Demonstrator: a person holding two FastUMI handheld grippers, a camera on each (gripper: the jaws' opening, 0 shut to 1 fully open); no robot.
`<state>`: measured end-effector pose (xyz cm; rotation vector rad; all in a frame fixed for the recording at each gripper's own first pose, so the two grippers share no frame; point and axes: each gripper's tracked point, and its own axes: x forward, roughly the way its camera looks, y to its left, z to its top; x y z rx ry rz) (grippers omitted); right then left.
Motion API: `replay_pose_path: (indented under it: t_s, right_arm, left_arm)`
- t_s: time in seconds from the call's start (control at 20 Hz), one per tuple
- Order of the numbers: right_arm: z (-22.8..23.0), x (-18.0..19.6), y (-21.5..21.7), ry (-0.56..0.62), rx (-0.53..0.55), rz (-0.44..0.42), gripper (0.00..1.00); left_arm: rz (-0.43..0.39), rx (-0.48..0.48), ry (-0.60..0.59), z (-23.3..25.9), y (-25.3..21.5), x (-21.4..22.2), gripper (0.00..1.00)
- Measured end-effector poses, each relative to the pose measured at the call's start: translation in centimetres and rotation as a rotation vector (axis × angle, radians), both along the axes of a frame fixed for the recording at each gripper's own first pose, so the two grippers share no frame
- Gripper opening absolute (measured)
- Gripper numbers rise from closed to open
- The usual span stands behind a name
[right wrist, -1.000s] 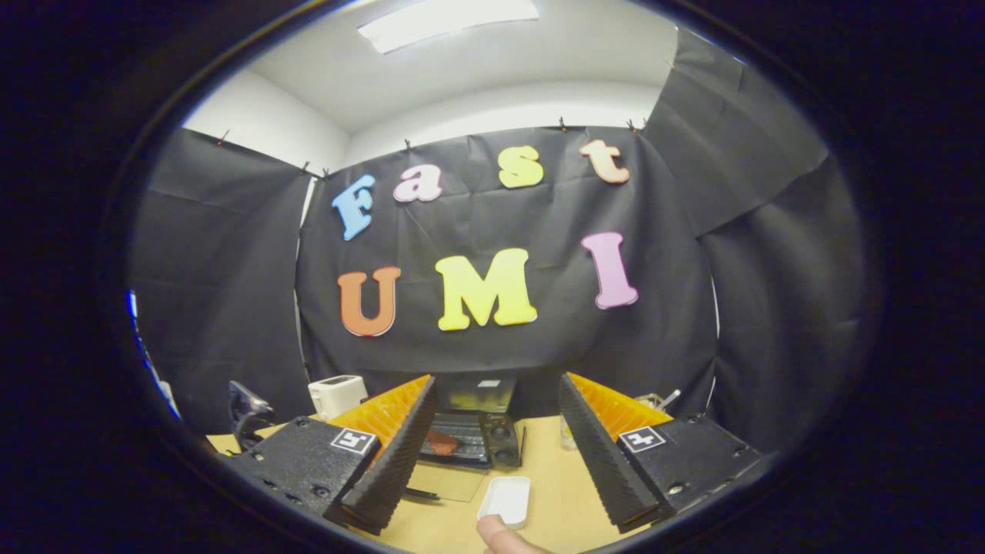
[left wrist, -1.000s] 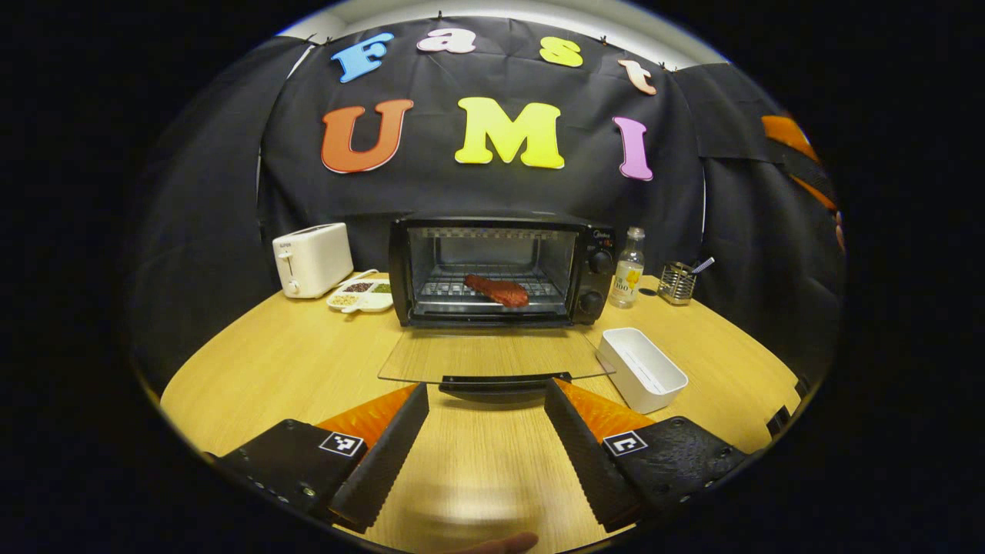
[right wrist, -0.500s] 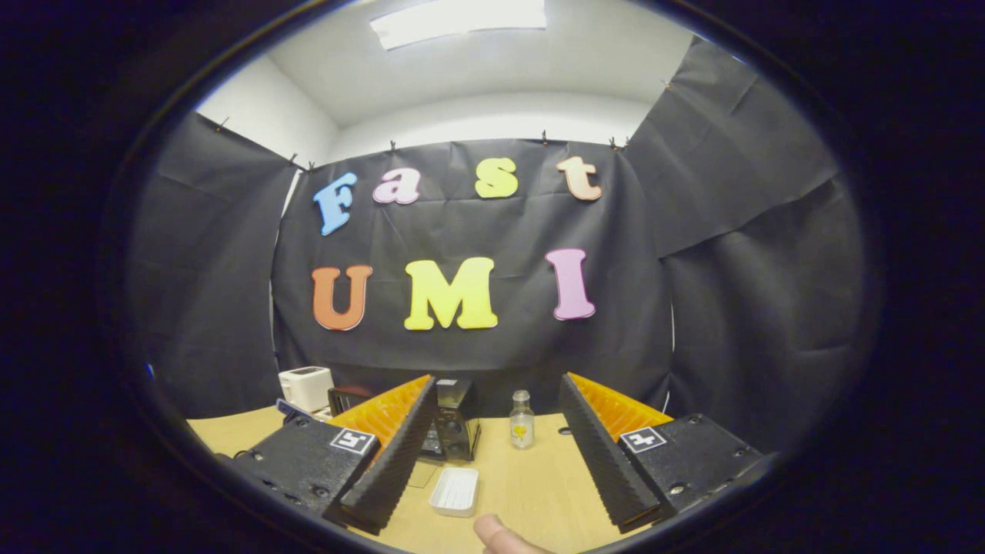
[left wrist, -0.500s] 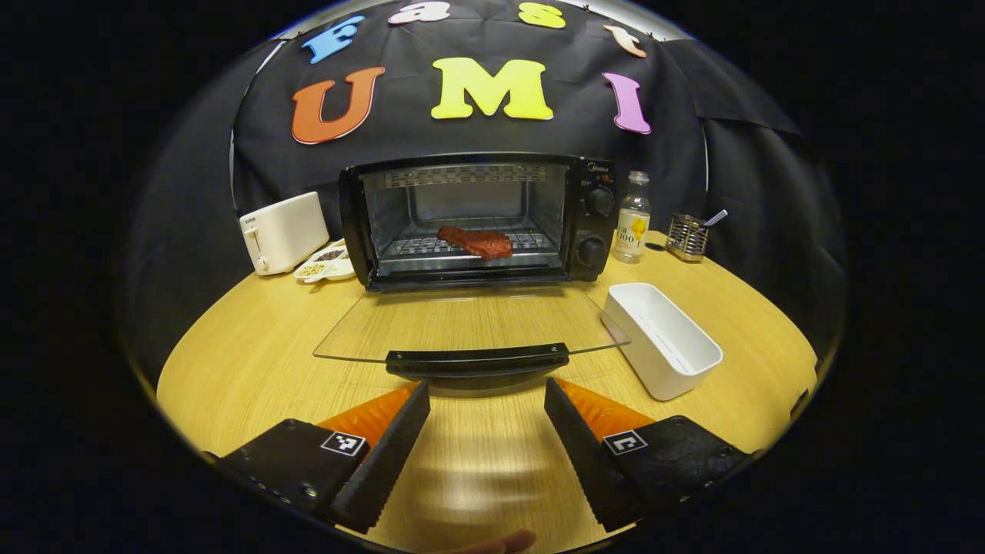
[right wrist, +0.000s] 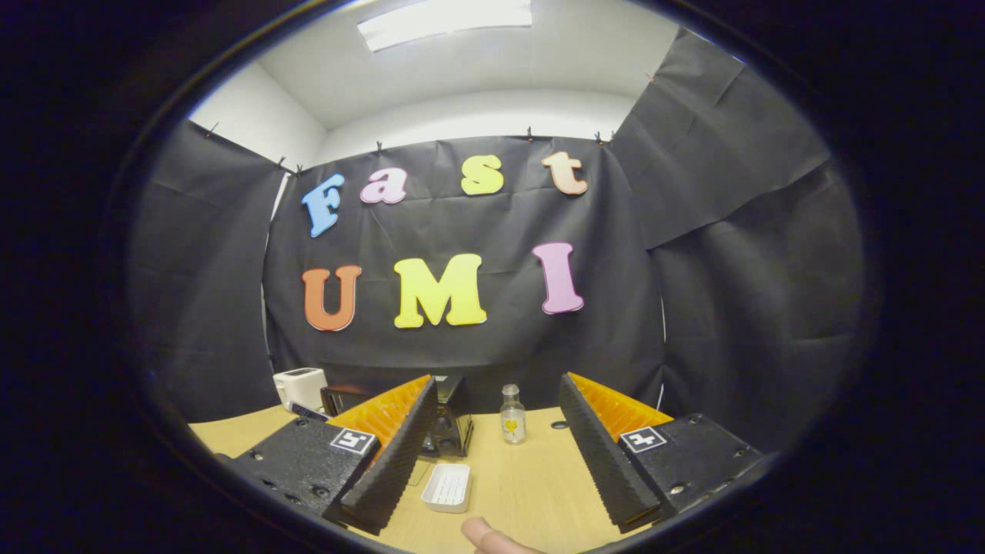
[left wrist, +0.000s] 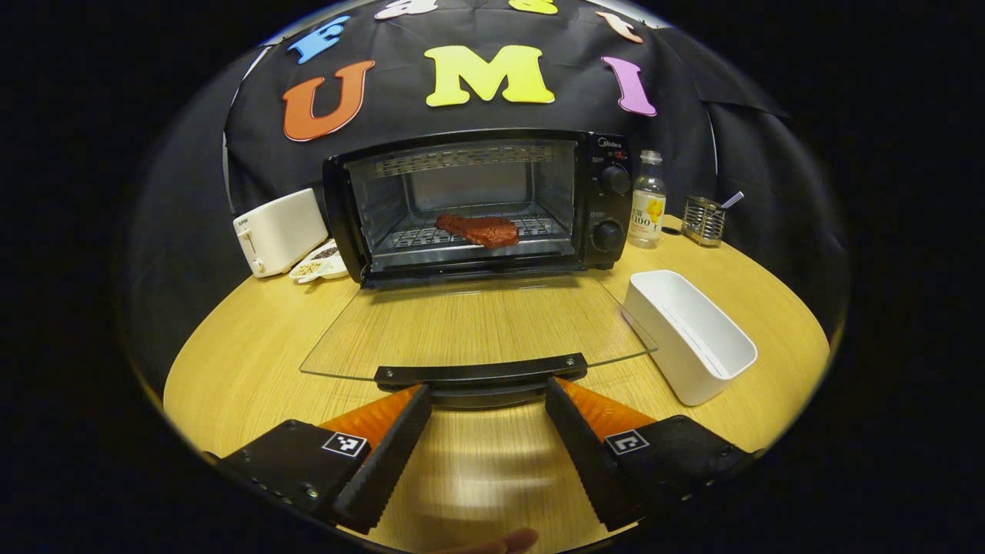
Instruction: Open the electric oven with the left hand, put the food in, and close the electric oven.
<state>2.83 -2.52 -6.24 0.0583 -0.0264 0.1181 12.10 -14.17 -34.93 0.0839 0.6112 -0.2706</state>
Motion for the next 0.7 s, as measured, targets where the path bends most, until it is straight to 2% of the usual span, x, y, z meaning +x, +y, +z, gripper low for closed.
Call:
replay_pose_path:
  t_s: [0.15, 0.2, 0.25, 0.35, 0.4, 0.45, 0.65, 0.7]
  right_arm:
    - [0.0, -0.1, 0.0, 0.003, 0.002, 0.001, 0.96]
    - [0.1, -0.2, 0.0, 0.0, 0.008, -0.001, 1.0]
    - [0.3, -0.3, 0.0, -0.004, 0.011, -0.003, 0.96]
    - [0.4, -0.2, -0.3, -0.011, 0.01, -0.013, 0.96]
    - [0.3, -0.2, -0.3, -0.013, 0.009, -0.017, 1.0]
    - [0.4, -0.2, -0.3, -0.012, 0.011, -0.018, 0.96]
    - [0.0, -0.3, 0.0, 0.001, 0.011, -0.01, 0.96]
    - [0.0, -0.2, -0.2, 0.002, 0.009, -0.009, 1.0]
  left_arm:
    - [0.003, -0.006, -0.016, 1.0, 0.1, 0.2, 0.96]
    - [0.006, -0.01, -0.018, 1.5, 0.0, 0.3, 0.96]
    - [0.008, -0.012, -0.016, 1.8, -0.1, 0.4, 0.96]
    - [0.009, -0.013, -0.03, 2.9, 0.0, 0.6, 0.96]
    - [0.009, -0.014, -0.044, 3.5, 0.0, 0.7, 0.96]
    - [0.009, -0.016, -0.064, 4.2, 0.0, 1.0, 0.96]
    - [0.005, -0.018, -0.146, 6.8, 0.0, 2.3, 0.96]
    - [-0.001, -0.006, -0.157, 7.2, 0.0, 2.6, 0.96]
